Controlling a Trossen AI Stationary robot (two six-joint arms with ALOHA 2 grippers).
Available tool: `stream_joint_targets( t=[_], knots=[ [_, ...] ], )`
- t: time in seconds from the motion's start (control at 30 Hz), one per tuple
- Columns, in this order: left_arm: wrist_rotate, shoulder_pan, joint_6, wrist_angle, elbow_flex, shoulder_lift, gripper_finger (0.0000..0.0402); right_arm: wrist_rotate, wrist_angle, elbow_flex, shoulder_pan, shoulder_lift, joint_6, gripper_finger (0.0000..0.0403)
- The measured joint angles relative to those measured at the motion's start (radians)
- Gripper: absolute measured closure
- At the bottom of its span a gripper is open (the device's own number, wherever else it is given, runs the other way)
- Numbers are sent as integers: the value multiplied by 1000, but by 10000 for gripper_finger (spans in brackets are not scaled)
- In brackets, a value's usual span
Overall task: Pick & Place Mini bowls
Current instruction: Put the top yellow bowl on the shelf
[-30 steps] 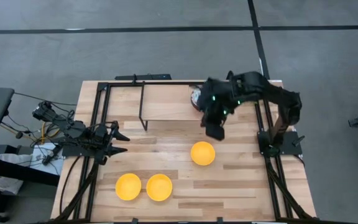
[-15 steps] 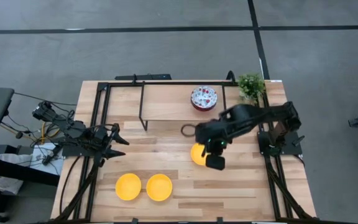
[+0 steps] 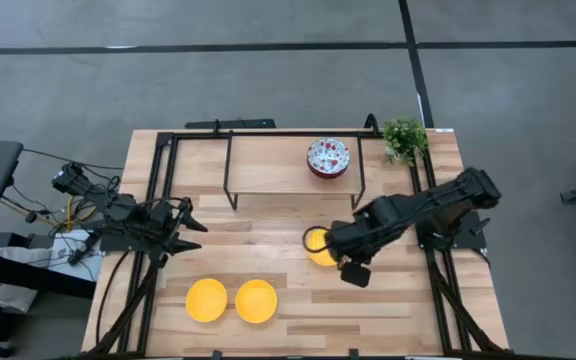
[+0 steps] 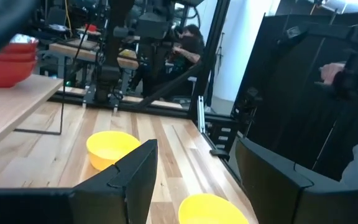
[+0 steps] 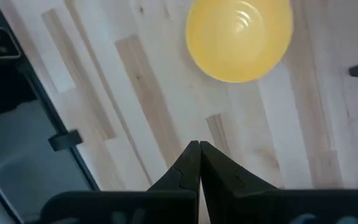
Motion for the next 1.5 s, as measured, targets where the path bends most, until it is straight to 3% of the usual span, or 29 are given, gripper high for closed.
stream_joint_targets(
  t=[0.3, 0.47, 0.67, 0.83, 0.97, 1.23, 1.5],
  knots=[
    [-15, 0, -25, 142, 0, 2, 185, 145, 294, -358, 5, -345, 108, 403],
    [-24, 0, -29, 141, 0, 9, 185, 161, 474, -553, -16, -529, 167, 403],
    [-109, 0, -52, 145, 0, 45, 185, 159, 604, -750, -52, -647, 429, 403],
    [-151, 0, -76, 151, 0, 78, 185, 116, 629, -816, -62, -627, 535, 393],
    [-154, 0, -79, 155, 0, 102, 185, 96, 651, -819, -62, -585, 560, 352],
    [-187, 0, -79, 155, 0, 132, 185, 77, 668, -819, -89, -480, 825, 278],
    [-191, 0, -78, 155, 0, 163, 185, 78, 703, -819, -103, -358, 947, 255]
  ],
)
